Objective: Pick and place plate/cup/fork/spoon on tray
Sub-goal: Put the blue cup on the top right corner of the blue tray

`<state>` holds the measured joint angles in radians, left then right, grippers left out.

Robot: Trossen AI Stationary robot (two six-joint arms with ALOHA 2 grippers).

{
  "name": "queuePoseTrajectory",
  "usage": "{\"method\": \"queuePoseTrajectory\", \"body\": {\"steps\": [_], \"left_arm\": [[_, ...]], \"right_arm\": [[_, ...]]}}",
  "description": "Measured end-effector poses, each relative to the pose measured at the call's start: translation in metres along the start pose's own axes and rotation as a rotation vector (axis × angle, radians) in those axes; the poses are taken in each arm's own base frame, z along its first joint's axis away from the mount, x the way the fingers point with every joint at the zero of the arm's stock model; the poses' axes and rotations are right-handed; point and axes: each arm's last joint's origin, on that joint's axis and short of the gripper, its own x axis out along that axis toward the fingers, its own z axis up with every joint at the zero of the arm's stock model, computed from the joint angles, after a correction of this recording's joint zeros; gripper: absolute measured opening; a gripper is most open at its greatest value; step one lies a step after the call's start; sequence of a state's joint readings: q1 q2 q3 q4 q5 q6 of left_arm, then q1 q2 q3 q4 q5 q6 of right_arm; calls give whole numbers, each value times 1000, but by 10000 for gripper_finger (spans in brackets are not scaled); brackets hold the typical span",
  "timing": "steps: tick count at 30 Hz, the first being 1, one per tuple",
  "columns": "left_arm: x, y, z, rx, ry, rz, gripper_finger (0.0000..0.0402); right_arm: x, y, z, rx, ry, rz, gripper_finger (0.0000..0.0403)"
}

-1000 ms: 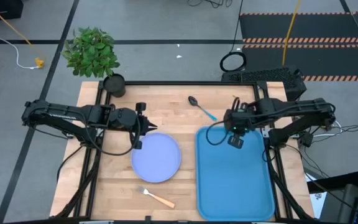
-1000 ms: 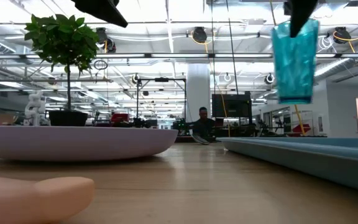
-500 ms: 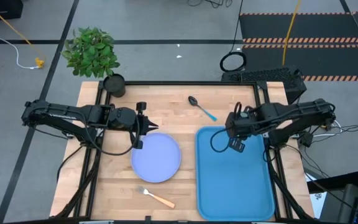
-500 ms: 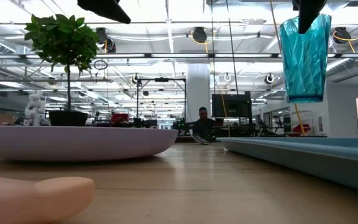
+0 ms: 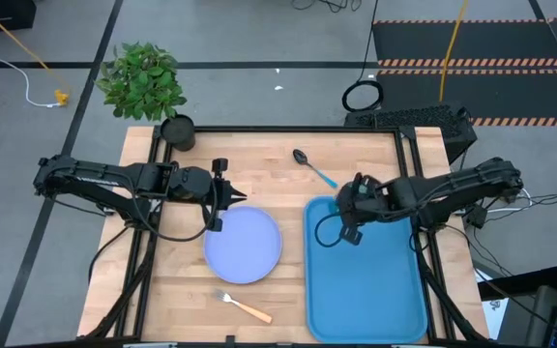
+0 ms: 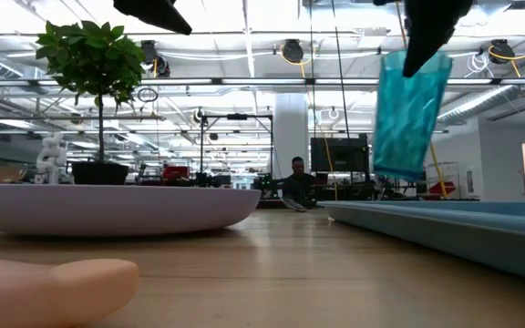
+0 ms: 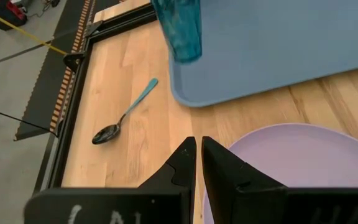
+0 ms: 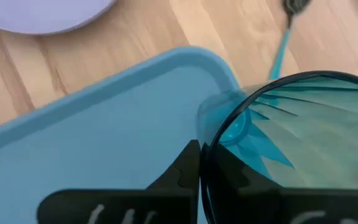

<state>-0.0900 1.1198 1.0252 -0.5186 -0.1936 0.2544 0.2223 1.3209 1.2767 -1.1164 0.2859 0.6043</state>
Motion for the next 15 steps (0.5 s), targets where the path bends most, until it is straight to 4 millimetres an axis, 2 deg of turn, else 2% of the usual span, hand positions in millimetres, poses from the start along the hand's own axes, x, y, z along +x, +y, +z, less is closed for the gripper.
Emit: {"method": "queuePoseTrajectory", "body": {"steps": [8,15], "left_arm": [[0,1,2,-17,-24,6,31],[0,1,3,-17,-30,7,31]], "right_arm": [[24,10,9,-14,-165,101,4],[36,16,8,-7,-109,100,4]]}}
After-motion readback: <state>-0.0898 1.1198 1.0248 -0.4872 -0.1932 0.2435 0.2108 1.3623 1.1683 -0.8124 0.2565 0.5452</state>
